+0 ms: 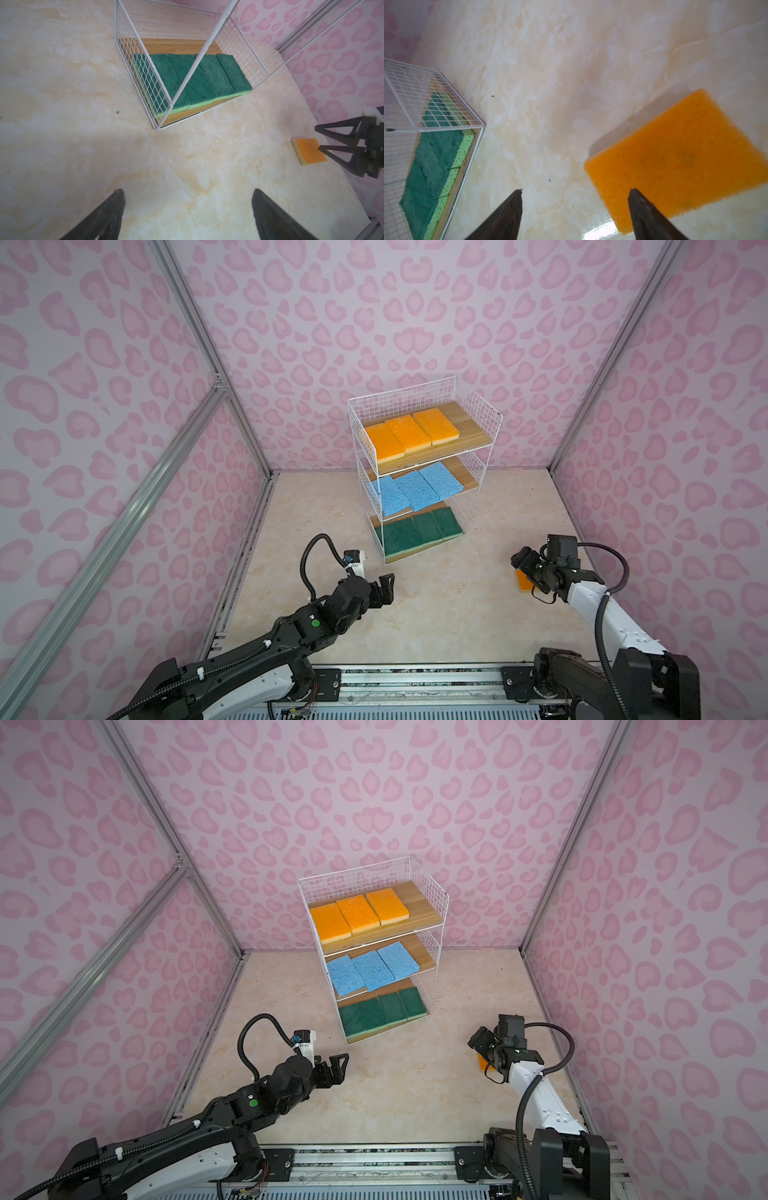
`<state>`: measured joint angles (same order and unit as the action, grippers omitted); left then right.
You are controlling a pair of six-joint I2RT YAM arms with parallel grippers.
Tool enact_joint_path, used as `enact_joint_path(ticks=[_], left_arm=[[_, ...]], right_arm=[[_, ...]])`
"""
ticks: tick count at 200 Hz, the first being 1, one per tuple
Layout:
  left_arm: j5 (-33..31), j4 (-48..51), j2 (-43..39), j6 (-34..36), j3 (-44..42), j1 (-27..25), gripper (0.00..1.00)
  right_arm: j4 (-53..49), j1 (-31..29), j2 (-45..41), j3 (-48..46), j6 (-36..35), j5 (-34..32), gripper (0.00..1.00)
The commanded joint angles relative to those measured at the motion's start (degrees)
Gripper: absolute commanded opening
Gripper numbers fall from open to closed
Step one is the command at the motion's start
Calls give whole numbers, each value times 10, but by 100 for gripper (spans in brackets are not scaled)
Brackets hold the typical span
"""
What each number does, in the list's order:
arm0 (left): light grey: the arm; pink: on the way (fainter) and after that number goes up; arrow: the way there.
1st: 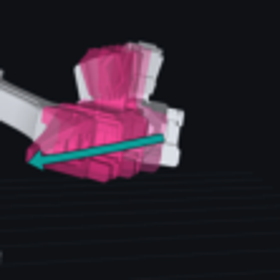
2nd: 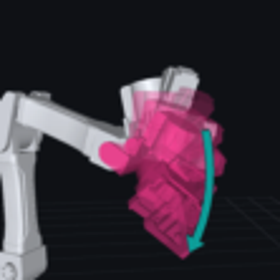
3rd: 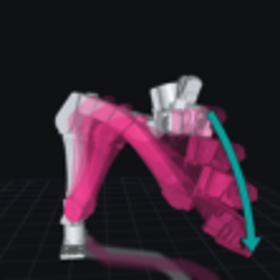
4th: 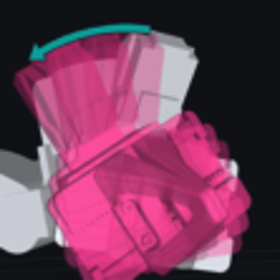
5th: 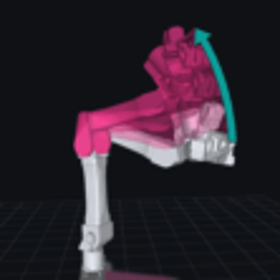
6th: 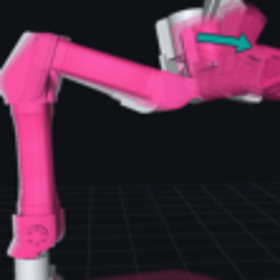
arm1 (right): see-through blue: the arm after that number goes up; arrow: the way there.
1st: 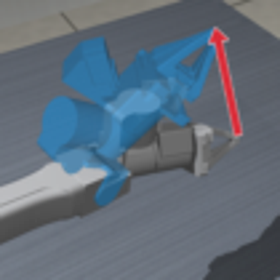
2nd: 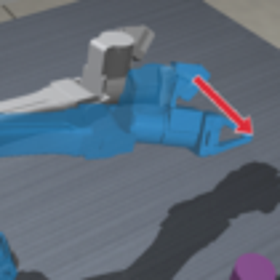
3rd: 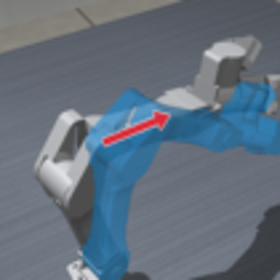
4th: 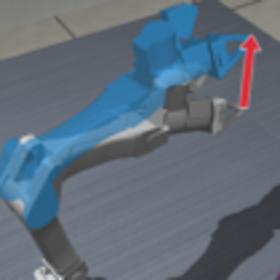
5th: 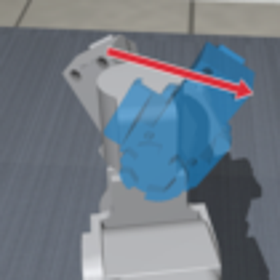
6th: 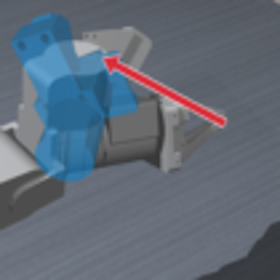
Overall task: Place and organize the cleaning sponges onto the shelf
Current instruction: 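Push the last orange sponge with the right gripper toward the left gripper, then grasp the orange sponge edge with the left gripper while the right gripper steadies it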
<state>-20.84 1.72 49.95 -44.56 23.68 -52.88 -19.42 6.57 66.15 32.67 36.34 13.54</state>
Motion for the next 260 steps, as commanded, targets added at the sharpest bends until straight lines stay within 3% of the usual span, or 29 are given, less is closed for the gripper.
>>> enact_joint_path(ticks=[1, 36, 82, 139, 201, 233, 260], left_arm=[[-7, -9, -1, -4, -3, 1, 96], [-4, -9, 2, -3, -1, 1, 96], [-4, -10, 8, -4, 2, 1, 96], [-3, -9, 10, -6, 2, 1, 96], [15, -19, 41, 6, 13, 1, 100], [45, -33, 68, 17, 29, 1, 85], [69, -44, 101, 26, 47, 1, 55]], right_arm=[[9, 0, 39, -8, -25, 27, 81], [57, -37, 48, -46, -6, 46, 81], [107, -182, 24, -59, 64, 34, 80], [178, -366, 70, -37, 133, 26, 79], [146, -392, 1, -7, 128, 74, 78], [119, -371, -51, -17, 141, 97, 77], [85, -324, -102, -41, 142, 98, 73]])
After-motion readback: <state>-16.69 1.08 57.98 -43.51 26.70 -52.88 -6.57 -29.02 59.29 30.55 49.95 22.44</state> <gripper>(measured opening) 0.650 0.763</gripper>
